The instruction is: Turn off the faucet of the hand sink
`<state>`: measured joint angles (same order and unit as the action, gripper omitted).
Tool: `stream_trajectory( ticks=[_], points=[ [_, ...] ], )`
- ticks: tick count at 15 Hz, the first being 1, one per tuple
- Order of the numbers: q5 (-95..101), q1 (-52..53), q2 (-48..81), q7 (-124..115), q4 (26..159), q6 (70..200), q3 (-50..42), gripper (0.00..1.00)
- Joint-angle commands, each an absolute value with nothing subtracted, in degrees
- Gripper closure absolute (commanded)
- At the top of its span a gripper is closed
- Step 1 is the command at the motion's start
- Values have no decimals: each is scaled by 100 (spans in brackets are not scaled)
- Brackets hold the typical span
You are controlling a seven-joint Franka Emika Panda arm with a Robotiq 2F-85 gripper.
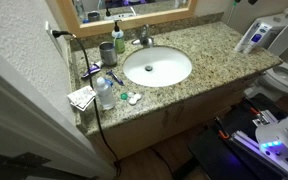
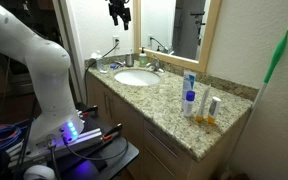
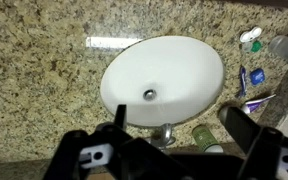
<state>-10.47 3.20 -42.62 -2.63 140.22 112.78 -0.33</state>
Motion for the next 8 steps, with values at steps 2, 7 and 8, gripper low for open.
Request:
stream_trajectory(
  ticks=[2,7,8],
  points=[
    [-1074,274,-4258,-238,14009,11261,-1,0],
    [-874,90,-3713,-310,13973,12003,60,0],
    [-797,-5,-3335,-329,13905,12670,35,0]
  ],
)
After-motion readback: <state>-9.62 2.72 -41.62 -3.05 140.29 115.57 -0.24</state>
